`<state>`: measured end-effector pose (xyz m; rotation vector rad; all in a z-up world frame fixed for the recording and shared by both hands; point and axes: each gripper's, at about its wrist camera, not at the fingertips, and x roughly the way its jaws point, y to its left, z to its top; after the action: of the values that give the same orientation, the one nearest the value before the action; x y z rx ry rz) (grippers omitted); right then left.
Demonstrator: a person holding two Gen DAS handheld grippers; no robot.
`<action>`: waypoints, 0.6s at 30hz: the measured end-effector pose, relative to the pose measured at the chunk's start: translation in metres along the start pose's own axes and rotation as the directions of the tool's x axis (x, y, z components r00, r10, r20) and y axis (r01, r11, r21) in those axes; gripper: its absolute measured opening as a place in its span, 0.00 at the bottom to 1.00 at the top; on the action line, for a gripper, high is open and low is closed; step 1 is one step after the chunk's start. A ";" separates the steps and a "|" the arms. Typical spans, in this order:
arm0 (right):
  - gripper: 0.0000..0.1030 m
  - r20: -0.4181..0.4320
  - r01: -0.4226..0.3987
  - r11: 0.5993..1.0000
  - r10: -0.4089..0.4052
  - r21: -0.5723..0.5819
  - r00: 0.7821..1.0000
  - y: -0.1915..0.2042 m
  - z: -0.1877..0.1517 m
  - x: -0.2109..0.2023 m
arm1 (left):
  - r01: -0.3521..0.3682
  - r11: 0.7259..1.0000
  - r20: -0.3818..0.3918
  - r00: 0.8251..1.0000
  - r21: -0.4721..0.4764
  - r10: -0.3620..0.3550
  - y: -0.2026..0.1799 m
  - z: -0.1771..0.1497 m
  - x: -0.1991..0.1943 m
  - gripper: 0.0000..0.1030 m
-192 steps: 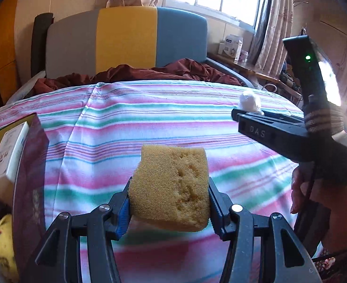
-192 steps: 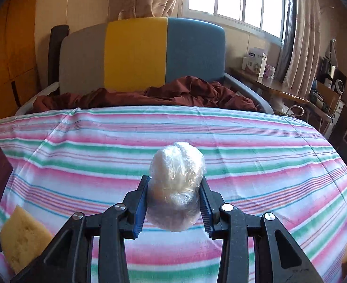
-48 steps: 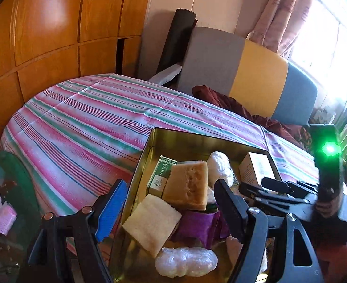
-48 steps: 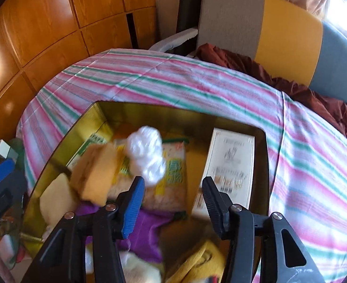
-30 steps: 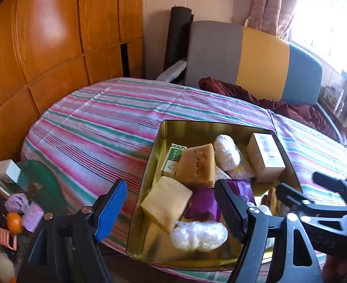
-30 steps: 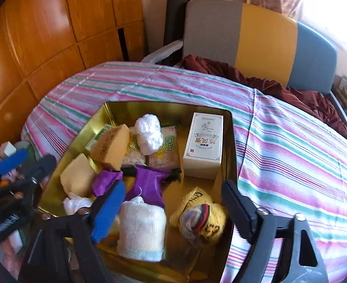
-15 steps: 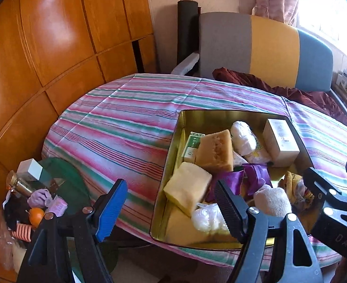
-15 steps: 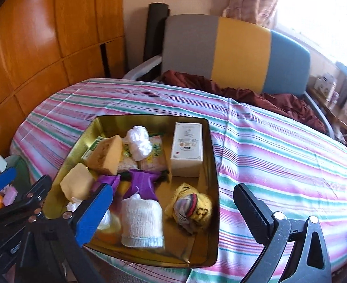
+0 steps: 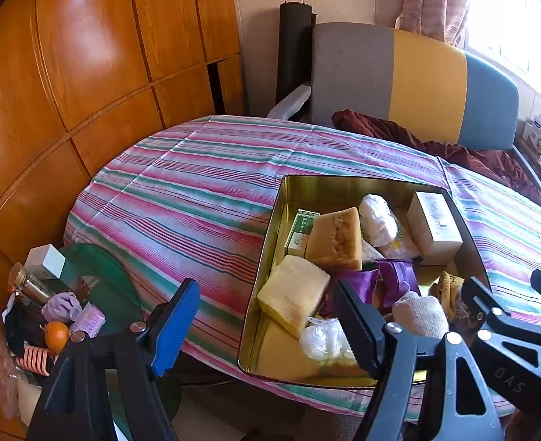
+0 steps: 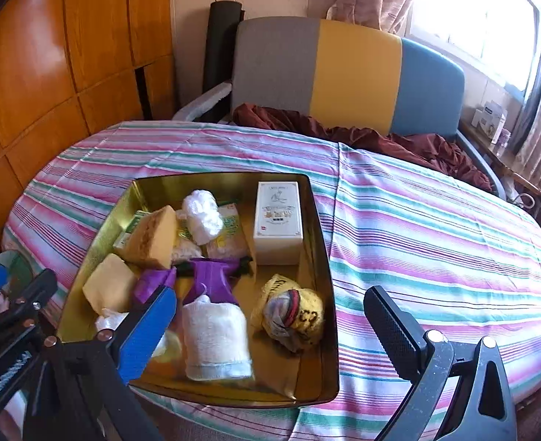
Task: Organize objects
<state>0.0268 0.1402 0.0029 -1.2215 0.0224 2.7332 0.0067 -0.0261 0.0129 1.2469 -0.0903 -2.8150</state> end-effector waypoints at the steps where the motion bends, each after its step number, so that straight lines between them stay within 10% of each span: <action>1: 1.00 -0.004 -0.002 1.000 0.002 -0.002 1.000 0.001 0.000 0.001 | 0.005 1.000 -0.001 1.000 -0.002 -0.005 0.000 0.000 0.000 0.73; 18: 1.00 -0.005 0.014 1.000 -0.014 0.006 1.000 0.004 -0.001 0.004 | 0.066 0.998 -0.046 0.997 0.019 -0.065 -0.012 -0.006 -0.001 0.56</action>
<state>0.0245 0.1367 -0.0005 -1.2220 0.0225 2.7158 0.0110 -0.0147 0.0084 1.3422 -0.0770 -2.8457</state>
